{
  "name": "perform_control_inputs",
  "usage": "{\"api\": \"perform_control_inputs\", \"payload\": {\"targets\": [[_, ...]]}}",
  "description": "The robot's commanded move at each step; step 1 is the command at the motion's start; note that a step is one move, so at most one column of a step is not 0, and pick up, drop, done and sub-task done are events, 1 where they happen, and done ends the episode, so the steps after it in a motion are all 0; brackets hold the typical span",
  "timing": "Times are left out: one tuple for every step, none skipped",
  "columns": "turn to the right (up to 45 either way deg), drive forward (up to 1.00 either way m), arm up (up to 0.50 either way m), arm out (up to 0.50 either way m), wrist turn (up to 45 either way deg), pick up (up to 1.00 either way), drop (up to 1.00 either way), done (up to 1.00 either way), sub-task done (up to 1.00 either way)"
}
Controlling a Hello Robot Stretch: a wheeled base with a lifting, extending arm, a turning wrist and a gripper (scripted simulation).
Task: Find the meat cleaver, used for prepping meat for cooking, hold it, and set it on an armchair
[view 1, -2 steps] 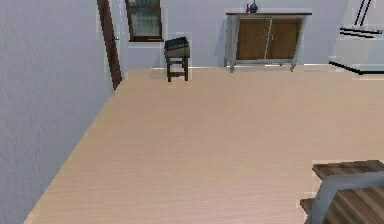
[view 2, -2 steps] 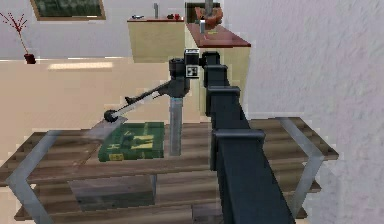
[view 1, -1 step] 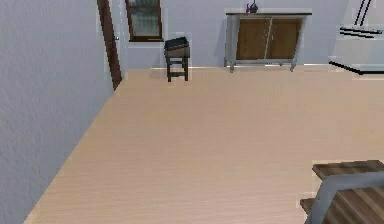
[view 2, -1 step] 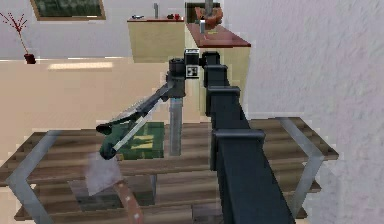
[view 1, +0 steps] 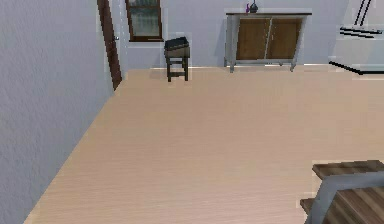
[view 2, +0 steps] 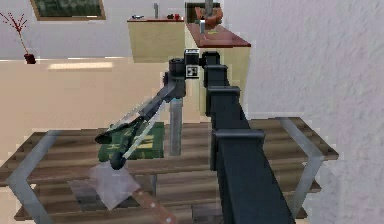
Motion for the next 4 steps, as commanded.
{"api": "perform_control_inputs", "payload": {"targets": [[0.0,0.0,0.0,-0.38,0.0,0.0,0.0,0.0,0.0],[-45.0,0.0,0.0,0.0,0.0,0.0,0.0,0.0,0.0],[-45.0,0.0,0.0,0.0,0.0,0.0,0.0,0.0,0.0],[0.0,1.0,0.0,0.0,0.0,0.0,0.0,0.0,0.0]]}}
